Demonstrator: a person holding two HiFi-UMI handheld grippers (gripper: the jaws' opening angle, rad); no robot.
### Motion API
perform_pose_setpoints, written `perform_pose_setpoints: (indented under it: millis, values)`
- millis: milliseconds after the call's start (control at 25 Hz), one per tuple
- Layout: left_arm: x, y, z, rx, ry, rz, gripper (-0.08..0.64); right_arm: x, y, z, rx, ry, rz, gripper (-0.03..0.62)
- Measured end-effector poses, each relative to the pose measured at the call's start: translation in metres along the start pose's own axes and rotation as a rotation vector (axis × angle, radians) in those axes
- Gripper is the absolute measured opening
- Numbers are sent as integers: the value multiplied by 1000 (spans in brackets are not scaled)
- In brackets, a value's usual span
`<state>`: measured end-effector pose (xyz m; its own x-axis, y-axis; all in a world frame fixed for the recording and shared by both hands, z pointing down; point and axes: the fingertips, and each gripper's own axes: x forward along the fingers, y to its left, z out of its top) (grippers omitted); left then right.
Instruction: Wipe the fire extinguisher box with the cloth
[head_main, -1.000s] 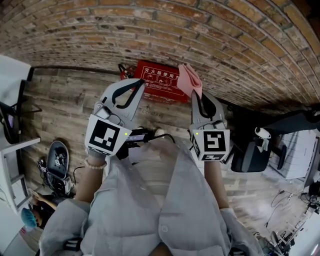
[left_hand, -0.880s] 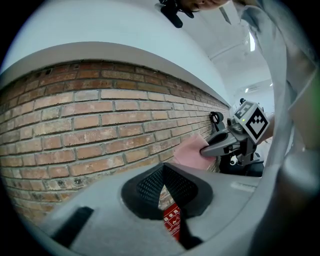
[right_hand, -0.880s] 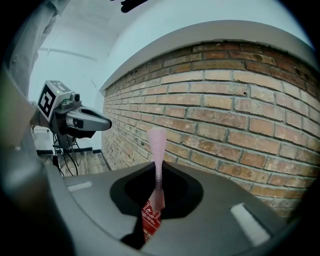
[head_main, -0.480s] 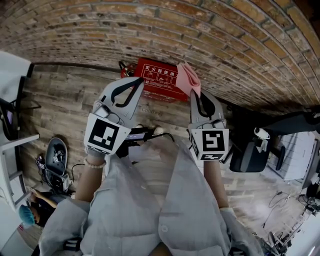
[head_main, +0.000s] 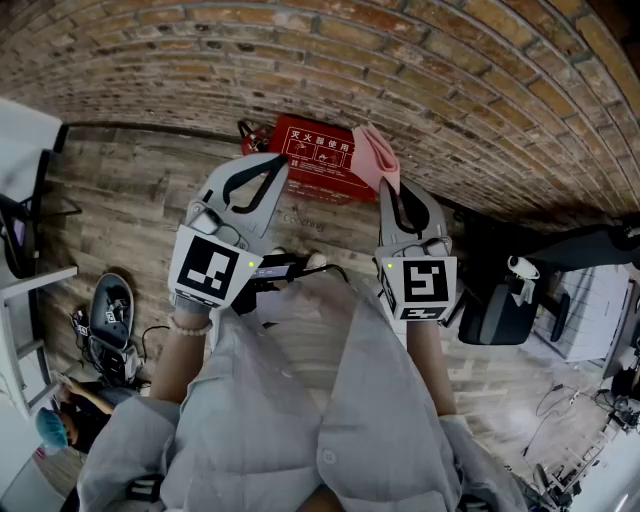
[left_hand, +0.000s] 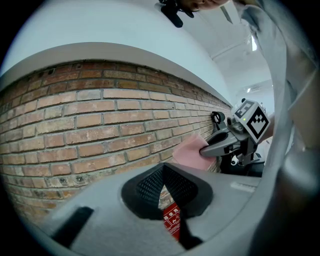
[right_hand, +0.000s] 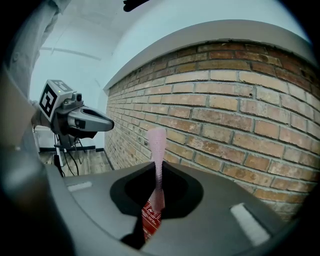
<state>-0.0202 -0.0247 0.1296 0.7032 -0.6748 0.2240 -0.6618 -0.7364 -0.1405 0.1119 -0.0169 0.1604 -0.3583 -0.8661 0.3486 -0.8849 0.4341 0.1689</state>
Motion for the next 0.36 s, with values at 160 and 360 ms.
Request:
perform_pose_setpoints:
  millis: [160, 360]
  values:
    - [1, 0, -1, -2, 2, 3, -3, 0, 1, -2, -18, 9, 5, 20]
    - [0, 1, -3, 2, 4, 1, -3, 2, 3, -5, -22, 16, 9, 20]
